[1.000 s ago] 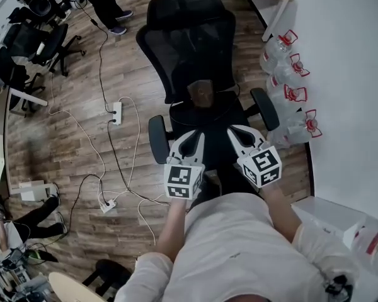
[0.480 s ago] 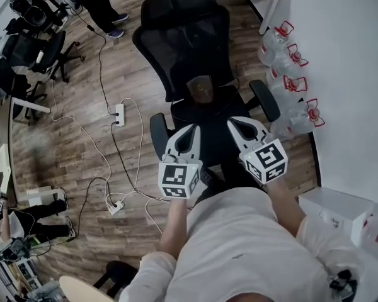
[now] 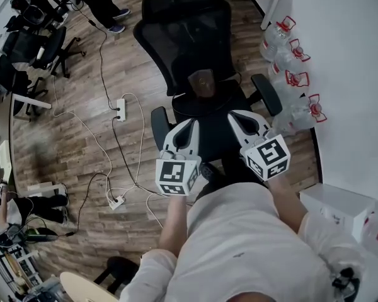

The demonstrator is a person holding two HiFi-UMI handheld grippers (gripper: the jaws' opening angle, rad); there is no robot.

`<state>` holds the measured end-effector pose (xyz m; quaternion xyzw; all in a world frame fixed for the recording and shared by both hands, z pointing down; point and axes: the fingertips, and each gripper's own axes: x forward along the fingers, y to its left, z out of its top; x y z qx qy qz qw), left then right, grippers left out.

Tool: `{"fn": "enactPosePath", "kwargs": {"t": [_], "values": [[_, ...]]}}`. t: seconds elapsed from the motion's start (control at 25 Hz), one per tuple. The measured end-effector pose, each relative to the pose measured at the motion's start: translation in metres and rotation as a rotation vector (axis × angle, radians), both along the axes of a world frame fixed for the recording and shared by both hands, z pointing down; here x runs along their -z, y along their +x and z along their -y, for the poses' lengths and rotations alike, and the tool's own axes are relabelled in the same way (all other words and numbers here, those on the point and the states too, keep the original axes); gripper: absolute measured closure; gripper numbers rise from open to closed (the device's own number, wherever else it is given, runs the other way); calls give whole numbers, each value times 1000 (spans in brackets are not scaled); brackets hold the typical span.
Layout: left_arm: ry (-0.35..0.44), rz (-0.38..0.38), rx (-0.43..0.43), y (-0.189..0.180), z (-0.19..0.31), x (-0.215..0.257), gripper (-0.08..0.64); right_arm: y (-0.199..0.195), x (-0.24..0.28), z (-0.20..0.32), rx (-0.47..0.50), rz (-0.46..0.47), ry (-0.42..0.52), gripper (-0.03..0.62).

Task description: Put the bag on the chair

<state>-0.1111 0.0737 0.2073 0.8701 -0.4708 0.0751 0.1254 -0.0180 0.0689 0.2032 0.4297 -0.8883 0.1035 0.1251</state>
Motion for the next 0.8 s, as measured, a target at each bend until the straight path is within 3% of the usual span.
{"fn": "enactPosePath", "kwargs": {"t": [0.8], "values": [[-15, 1, -7, 6, -5, -9, 555, 4, -5, -7, 1, 3, -16, 589]]}}
